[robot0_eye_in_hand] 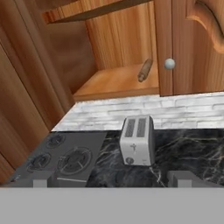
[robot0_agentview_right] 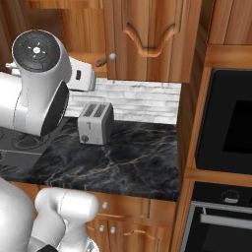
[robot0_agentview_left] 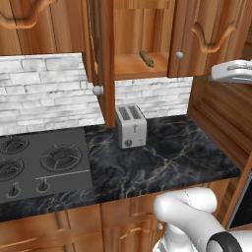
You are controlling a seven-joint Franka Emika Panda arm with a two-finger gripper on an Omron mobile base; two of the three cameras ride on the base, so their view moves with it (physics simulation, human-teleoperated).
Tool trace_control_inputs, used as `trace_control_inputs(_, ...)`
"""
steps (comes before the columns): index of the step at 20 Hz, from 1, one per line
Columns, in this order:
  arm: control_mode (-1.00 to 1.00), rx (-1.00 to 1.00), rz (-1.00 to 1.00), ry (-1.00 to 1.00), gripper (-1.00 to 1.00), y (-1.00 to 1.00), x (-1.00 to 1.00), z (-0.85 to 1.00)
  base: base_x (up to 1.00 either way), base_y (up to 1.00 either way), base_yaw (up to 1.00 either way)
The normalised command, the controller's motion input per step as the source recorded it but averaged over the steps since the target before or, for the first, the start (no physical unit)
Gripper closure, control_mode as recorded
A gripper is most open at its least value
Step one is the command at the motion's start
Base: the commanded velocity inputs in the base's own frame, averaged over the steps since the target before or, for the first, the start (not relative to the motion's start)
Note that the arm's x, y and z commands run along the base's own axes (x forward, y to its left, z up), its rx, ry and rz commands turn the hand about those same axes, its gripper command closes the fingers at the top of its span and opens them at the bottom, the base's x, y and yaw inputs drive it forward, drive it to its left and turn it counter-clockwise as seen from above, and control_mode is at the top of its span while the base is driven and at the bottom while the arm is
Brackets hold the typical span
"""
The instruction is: Open the cabinet, retrieve the rolling pin, and place it next to the meat on the cutting board to prepare for tenderizing.
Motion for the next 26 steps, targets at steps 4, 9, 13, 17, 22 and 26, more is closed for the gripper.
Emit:
trace_control_inputs(4, -1.0, -0.01, -0.08, -0.03, -1.0, -0.01, 0.1, 0.0, 0.0, 0.0, 0.0)
trace_control_inputs(9, -1.0, 0.0, -0.01, 0.0, -1.0, -0.01, 0.01, -0.01, 0.0, 0.0, 0.0)
trace_control_inputs(13, -1.0, 0.03, 0.0, 0.0, -1.0, -0.17, 0.2, -0.14, 0.0, 0.0, 0.0)
trace_control_inputs(17, -1.0, 0.01, 0.0, 0.0, -1.0, -0.25, 0.32, -0.14, 0.0, 0.0, 0.0)
trace_control_inputs(22, -1.0, 0.0, 0.0, -0.02, -1.0, -0.3, 0.38, -0.03, 0.0, 0.0, 0.0)
trace_control_inputs(26, -1.0, 0.0, -0.02, 0.0, -1.0, -0.15, 0.49, 0.0, 0.0, 0.0, 0.0)
